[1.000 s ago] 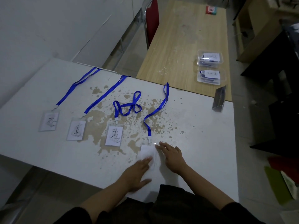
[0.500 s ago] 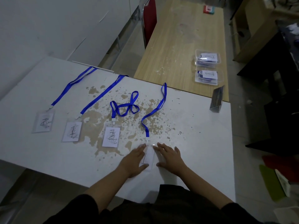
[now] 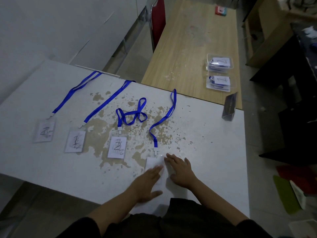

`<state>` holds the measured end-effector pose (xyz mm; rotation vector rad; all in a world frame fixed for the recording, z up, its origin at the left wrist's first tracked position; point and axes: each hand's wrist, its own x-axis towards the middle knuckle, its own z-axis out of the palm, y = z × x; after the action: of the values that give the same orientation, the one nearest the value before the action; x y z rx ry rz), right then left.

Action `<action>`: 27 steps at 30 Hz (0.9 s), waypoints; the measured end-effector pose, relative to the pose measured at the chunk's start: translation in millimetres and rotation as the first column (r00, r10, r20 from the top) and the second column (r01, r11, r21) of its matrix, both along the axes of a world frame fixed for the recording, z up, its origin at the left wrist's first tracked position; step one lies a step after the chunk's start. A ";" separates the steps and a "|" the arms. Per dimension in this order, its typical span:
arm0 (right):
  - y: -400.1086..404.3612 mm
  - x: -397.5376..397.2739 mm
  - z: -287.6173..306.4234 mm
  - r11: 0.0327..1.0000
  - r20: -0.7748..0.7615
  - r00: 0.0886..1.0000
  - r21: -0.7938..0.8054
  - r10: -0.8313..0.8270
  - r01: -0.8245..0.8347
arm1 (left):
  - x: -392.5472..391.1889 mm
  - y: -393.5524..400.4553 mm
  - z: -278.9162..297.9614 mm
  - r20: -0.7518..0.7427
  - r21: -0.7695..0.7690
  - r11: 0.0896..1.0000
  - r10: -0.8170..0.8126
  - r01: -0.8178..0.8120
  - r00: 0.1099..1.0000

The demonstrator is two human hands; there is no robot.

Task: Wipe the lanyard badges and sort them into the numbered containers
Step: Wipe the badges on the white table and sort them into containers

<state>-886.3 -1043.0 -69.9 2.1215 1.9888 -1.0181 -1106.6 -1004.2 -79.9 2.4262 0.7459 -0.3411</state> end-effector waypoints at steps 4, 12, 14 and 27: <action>1.1 1.4 0.9 1.000 -0.025 1.000 -0.008 -0.005 0.005 | 1.5 12.8 3.6 0.021 0.033 0.997 0.070 -0.071 0.997; -2.4 0.7 -1.5 1.000 0.019 1.000 0.013 0.024 -0.024 | -22.4 -32.9 0.6 -0.004 0.000 1.000 0.000 0.000 1.000; -2.5 0.4 -1.4 1.000 0.023 0.999 0.021 0.022 -0.023 | -25.8 -26.1 -0.4 0.009 0.039 0.999 0.034 -0.035 0.999; -4.1 -0.2 -1.4 0.999 0.028 0.999 0.027 0.035 -0.036 | -34.0 -12.4 6.3 0.017 0.141 0.967 0.212 -0.212 0.977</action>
<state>-886.6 -1047.1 -71.4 2.0937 2.0315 -0.9566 -1140.7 -1016.6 -73.6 2.4470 1.0515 -0.2073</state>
